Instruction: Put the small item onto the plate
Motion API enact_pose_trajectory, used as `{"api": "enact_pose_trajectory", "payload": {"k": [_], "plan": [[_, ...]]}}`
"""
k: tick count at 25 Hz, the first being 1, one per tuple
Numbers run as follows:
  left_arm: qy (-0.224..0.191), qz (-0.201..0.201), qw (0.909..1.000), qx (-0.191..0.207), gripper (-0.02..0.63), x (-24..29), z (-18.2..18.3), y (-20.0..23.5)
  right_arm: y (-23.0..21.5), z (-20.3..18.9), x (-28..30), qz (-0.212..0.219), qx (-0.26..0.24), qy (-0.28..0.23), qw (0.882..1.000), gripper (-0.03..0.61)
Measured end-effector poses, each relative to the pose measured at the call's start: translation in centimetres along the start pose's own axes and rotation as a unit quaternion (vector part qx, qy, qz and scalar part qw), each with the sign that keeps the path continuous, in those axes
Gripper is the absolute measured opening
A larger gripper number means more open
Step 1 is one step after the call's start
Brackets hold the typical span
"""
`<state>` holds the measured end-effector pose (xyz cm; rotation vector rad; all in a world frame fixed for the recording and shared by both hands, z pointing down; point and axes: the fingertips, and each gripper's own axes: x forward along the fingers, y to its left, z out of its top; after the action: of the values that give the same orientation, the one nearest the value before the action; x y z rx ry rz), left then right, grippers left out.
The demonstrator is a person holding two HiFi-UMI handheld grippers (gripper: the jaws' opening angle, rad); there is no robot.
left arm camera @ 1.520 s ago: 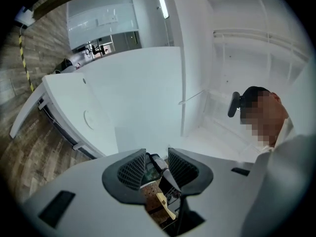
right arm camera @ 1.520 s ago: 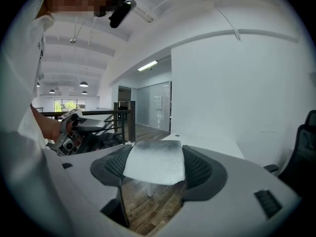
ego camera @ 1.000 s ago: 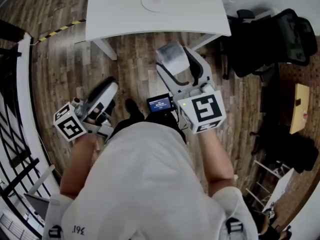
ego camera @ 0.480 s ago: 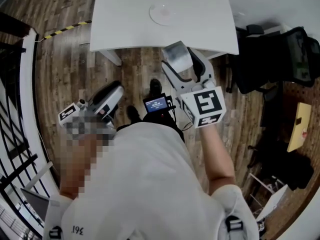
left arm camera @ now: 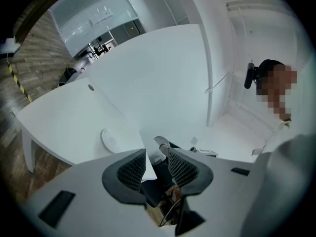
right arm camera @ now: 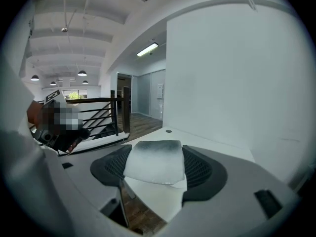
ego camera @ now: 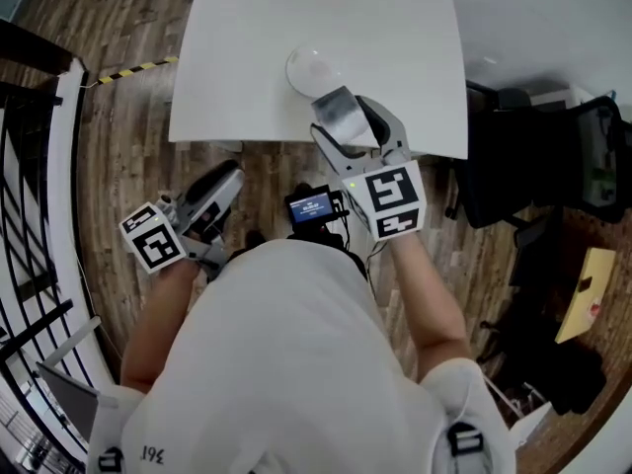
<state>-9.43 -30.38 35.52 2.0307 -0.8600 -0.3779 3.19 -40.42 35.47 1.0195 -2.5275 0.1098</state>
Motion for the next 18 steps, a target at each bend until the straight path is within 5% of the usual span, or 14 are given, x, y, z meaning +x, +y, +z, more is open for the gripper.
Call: {"api": "enact_pose_trajectory", "payload": {"k": [7,18], "plan": [[-0.001,0.032,0.9974,0.065,0.143,5.1,0.8,2.5,-4.6,-2.7,4.3,0.024,-0.007,0.029,0.999,0.325],[0.005,0.045,0.9938,0.101,0.143,11.1,0.2,6.9,-7.7,-7.8,12.3,0.062,0.0,0.086,0.994,0.325]]}}
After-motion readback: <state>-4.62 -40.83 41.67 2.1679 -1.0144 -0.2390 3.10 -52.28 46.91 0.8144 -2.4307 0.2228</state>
